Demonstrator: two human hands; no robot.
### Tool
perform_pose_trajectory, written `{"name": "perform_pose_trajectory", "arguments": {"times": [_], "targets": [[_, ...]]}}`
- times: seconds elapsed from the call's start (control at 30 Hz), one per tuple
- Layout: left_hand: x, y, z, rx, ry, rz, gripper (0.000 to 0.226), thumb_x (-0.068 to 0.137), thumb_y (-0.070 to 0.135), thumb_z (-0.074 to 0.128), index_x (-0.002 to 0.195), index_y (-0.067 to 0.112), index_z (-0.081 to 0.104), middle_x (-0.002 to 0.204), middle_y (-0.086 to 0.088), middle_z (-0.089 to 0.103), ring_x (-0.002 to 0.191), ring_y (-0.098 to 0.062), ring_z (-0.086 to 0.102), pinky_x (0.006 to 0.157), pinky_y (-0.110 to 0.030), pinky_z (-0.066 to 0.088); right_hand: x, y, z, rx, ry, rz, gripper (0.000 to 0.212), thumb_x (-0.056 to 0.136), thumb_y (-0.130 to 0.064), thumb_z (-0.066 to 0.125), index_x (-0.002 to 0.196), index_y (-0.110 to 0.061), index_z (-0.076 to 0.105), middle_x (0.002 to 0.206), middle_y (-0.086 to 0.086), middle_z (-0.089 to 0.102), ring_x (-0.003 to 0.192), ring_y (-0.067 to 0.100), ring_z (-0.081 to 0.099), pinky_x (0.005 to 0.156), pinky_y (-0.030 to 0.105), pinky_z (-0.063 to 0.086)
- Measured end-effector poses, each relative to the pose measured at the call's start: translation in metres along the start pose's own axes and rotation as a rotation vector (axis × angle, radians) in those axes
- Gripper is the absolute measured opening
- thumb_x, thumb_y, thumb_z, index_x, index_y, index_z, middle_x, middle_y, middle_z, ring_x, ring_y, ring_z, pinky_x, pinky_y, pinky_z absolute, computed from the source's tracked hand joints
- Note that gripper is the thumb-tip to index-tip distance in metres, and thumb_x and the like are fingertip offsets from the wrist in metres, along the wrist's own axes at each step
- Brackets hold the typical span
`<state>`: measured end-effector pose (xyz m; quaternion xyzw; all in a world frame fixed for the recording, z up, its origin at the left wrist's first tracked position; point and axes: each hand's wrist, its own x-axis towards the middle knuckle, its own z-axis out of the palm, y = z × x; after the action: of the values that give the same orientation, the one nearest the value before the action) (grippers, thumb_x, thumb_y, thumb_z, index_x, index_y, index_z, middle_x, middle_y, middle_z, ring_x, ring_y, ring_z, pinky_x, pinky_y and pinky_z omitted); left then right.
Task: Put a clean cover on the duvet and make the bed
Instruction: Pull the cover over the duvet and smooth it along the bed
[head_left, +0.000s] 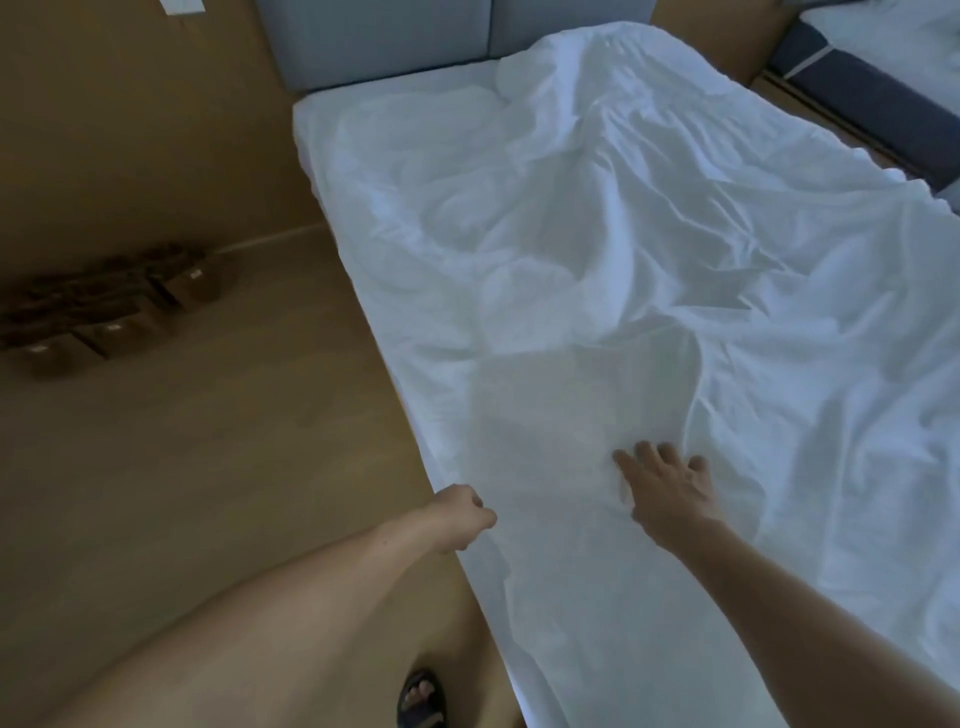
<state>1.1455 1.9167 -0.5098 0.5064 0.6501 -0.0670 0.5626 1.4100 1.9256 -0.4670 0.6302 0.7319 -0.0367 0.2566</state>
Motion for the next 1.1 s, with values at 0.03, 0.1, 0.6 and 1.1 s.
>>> {"name": "perform_pose_trajectory", "arguments": {"times": [0.03, 0.1, 0.6, 1.1], "targets": [[0.001, 0.001, 0.001, 0.018, -0.002, 0.001, 0.013, 0.092, 0.023, 0.051, 0.082, 0.018, 0.044, 0.084, -0.007, 0.042, 0.073, -0.023, 0.047, 0.052, -0.026, 0.031, 0.003, 0.004, 0.008, -0.039, 0.018, -0.046, 0.04, 0.097, -0.023, 0.05, 0.137, -0.026, 0.051, 0.136, 0.0, 0.05, 0.127, 0.023, 0.046, 0.099, 0.038, 0.037], [0.001, 0.009, 0.001, 0.05, 0.01, 0.023, 0.006, 0.092, 0.026, 0.053, 0.09, 0.021, 0.049, 0.09, -0.006, 0.048, 0.078, -0.023, 0.051, 0.063, -0.03, 0.039, 0.004, 0.012, 0.015, -0.033, 0.083, -0.103, 0.023, 0.091, -0.013, 0.055, 0.105, -0.026, 0.069, 0.103, -0.005, 0.065, 0.101, 0.019, 0.061, 0.086, 0.032, 0.04], [-0.028, 0.128, 0.028, -0.029, 0.478, 0.261, 0.035, 0.096, 0.025, 0.053, 0.13, 0.015, 0.055, 0.123, 0.002, 0.059, 0.109, -0.016, 0.057, 0.094, -0.031, 0.049, -0.107, 0.025, 0.031, 0.416, -0.264, -0.44, 0.054, 0.103, -0.054, 0.027, 0.121, -0.011, 0.054, 0.124, 0.02, 0.061, 0.117, 0.035, 0.058, 0.094, 0.037, 0.044], [-0.021, 0.136, 0.05, 0.284, 0.222, 0.102, 0.054, 0.097, 0.036, 0.052, 0.146, 0.017, 0.039, 0.145, -0.001, 0.046, 0.125, -0.02, 0.05, 0.102, -0.031, 0.044, -0.086, 0.061, 0.061, 0.477, -0.624, -0.294, 0.052, 0.082, -0.052, 0.057, 0.103, -0.007, 0.071, 0.106, 0.014, 0.073, 0.088, 0.025, 0.069, 0.075, 0.025, 0.041]]}}
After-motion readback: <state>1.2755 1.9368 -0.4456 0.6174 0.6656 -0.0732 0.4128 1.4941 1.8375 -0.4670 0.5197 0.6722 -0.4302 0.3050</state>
